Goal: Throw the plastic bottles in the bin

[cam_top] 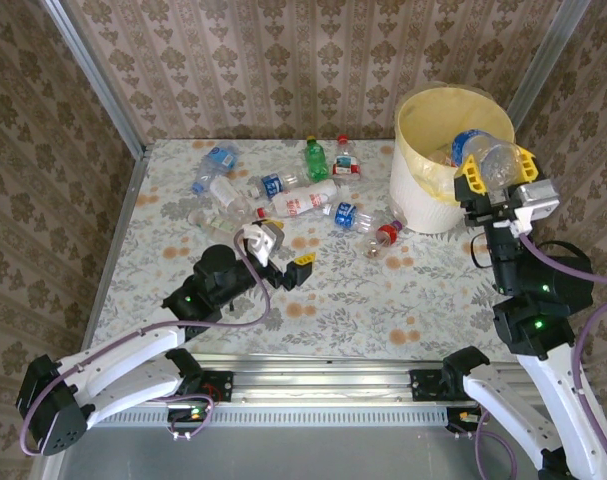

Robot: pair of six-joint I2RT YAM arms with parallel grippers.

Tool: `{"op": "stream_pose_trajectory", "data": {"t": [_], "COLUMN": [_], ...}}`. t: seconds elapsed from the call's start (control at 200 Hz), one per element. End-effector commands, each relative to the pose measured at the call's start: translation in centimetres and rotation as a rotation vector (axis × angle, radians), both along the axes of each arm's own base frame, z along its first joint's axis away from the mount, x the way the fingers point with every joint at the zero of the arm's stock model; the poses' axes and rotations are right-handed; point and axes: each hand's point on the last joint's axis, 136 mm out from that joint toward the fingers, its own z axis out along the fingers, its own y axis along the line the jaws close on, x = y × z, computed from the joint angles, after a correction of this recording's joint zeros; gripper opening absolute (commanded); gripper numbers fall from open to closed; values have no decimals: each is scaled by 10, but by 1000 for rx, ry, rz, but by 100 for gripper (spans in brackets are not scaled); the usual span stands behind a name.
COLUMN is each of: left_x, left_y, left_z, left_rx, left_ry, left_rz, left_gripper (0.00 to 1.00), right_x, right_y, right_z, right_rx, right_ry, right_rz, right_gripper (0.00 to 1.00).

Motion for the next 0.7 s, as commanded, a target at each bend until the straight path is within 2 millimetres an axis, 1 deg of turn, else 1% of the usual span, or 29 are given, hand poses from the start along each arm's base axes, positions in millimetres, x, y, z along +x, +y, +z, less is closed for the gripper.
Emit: {"op": "stream_pose_trajectory", "data": {"t": [0.0,0.08,0.22,0.3,0.345,0.405,0.47,0.475,0.48,0.515,0.525,0.535,0.585,0.605,0.64,0.655,0.695], "left_x": [2,3,3,3,4,4,4,4,4,5,5,5,5,5,5,5,6], "left_y": [6,7,10,12,13,14,14,14,14,14,15,15,14,15,15,15,16], "left_z": [0,-1,-2,-2,-1,-1,0,0,0,1,1,1,1,1,0,0,-1], "left_rx": [-11,-13,-17,-20,-22,-22,-24,-24,-23,-25,-24,-23,-20,-20,-15,-14,-6], "left_ry": [5,6,7,5,4,3,3,3,3,4,3,4,6,7,11,12,20], "left_rz": [25,30,38,43,46,49,45,45,45,47,48,49,46,46,47,49,58], "left_gripper": [100,100,100,100,100,100,100,100,100,100,100,100,100,100,100,100,100], "right_x": [-21,-22,-17,-8,3,28,62,67,68,92,98,104,131,140,152,159,164], "right_y": [-2,-2,-1,-1,-6,-13,-21,-21,-22,-27,-29,-31,-46,-51,-56,-58,-60], "right_z": [20,21,18,15,15,9,3,-1,0,-8,-8,-13,-24,-29,-37,-44,-51], "right_rx": [-7,-8,-16,-15,8,28,45,42,45,55,64,71,147,174,207,216,239], "right_ry": [-119,-126,-110,-80,-38,59,184,208,217,318,337,375,505,553,624,664,732], "right_rz": [-3,-5,-7,-22,-56,-117,-169,-172,-173,-171,-170,-170,-170,-171,-168,-171,-180], "right_gripper": [32,32,31,31,31,31,31,31,32,34,34,34,38,44,57,64,78]}}
